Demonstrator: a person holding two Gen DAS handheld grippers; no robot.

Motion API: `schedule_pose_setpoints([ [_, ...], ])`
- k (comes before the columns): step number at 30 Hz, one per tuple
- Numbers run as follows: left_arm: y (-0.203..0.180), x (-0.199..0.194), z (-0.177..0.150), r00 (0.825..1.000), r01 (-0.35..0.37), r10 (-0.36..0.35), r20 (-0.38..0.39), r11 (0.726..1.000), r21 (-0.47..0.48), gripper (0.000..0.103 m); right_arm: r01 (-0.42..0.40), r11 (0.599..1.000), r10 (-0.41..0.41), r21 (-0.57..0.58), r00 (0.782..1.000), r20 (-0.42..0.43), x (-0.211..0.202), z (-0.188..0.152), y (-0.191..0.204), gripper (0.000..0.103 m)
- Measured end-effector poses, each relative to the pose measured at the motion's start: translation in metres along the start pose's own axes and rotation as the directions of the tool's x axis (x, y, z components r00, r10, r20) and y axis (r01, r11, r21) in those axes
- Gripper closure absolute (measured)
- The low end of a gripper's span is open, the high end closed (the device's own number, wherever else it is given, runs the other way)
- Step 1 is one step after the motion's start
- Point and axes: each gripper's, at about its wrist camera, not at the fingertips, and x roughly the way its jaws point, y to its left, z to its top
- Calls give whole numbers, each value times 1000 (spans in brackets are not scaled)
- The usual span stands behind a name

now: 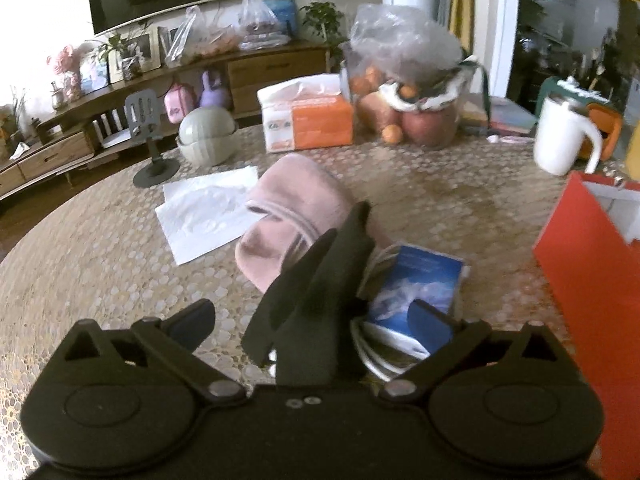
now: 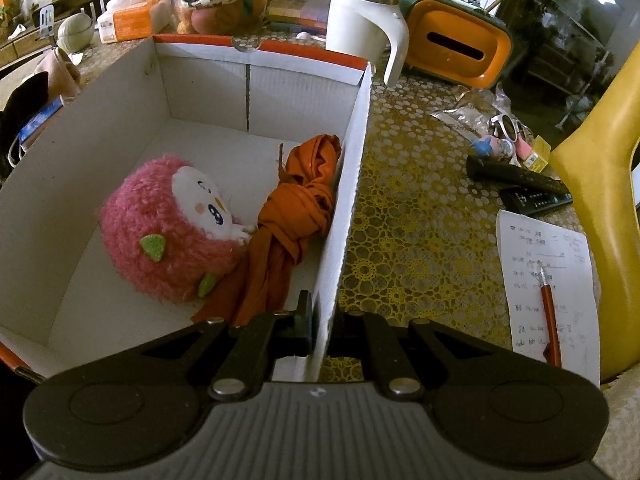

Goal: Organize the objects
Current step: 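Grasp the black cloth with the left gripper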

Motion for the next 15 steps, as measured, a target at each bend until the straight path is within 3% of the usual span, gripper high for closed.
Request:
schedule_pose_setpoints([
  [6, 6, 19, -3, 999, -21, 20, -28, 1000, -22, 12, 0, 1000, 0, 3, 1000, -1, 0, 0, 0, 97],
  [8, 9, 22, -3, 999, -23, 21, -37, 999, -38, 22, -1, 1000, 1, 3, 1000, -2, 0, 0, 0, 97],
  [12, 13, 27, -2, 999, -7, 4, -52, 998, -65, 31, -2, 1000, 2, 5, 1000, -3, 0, 0, 0, 97],
  [15, 12, 27, -1, 998, 15, -18, -54, 998, -64, 45, -1, 1000, 1, 6, 1000, -2, 0, 0, 0, 97],
])
